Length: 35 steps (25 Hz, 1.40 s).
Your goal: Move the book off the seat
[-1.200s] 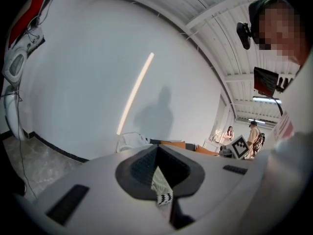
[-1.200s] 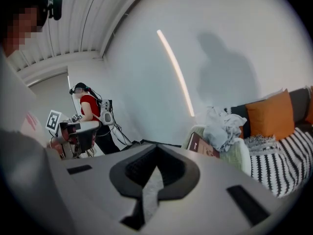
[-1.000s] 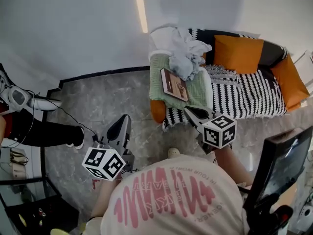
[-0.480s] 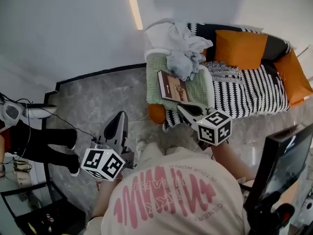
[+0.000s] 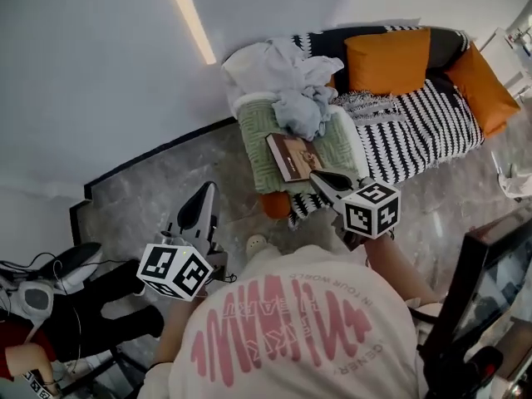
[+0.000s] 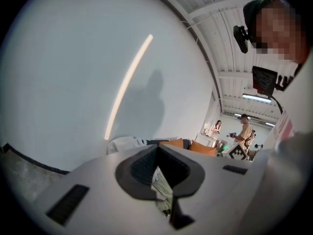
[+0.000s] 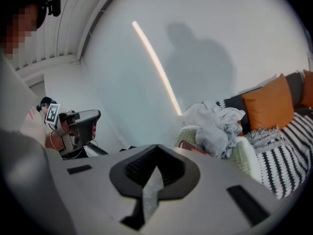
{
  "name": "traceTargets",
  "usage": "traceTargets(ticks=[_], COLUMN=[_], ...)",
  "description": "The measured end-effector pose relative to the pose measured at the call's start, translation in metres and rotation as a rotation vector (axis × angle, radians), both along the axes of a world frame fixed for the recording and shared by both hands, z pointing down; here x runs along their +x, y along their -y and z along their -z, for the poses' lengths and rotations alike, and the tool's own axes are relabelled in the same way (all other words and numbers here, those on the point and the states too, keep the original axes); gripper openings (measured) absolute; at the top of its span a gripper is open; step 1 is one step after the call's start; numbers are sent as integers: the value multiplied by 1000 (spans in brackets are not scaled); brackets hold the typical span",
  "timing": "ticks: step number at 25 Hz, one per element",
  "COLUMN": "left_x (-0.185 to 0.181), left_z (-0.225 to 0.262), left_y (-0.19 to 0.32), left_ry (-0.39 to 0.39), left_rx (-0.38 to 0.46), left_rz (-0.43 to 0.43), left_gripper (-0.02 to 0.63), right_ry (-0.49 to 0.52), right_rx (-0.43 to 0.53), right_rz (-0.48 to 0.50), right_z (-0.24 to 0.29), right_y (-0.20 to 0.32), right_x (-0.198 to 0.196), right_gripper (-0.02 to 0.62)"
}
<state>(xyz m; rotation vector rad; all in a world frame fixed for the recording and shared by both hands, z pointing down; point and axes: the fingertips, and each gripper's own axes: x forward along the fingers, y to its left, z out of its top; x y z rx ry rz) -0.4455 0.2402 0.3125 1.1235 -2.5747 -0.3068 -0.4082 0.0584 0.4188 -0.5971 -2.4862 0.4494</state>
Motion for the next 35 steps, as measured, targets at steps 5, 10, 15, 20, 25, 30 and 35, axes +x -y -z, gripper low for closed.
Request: traceTargets(ticks=[5, 10, 15, 20, 25, 30, 35], left_x=[-45, -69, -73, -78, -82, -78, -73], left_z=[-6, -23, -41, -58, -75, -85, -89], left_y=[-3, 3, 13, 33, 63, 86, 102], left_ry=[-31, -85, -106, -161, -196, -211, -238], left_rx=[-19, -45, -96, -65, -65, -95, -131], left_rz=[-129, -284, -427, -486, -506, -538, -546], left_gripper=[9, 9, 9, 9, 9, 9, 9], right_ry=[-41, -68, -77, -128, -159, -192, -143], right_rx=[-19, -50, -167, -215, -358, -659, -1167], right_rz=[-138, -287, -412, -438, -502, -578, -627], right_z=[-13, -33, -52, -74, -99, -116, -117], right_y=[-6, -6, -12, -22, -21, -11, 1], right_x=[-15, -13, -4, -7, -13, -16, -27], right_gripper=[8, 8, 8, 9, 29, 139, 245])
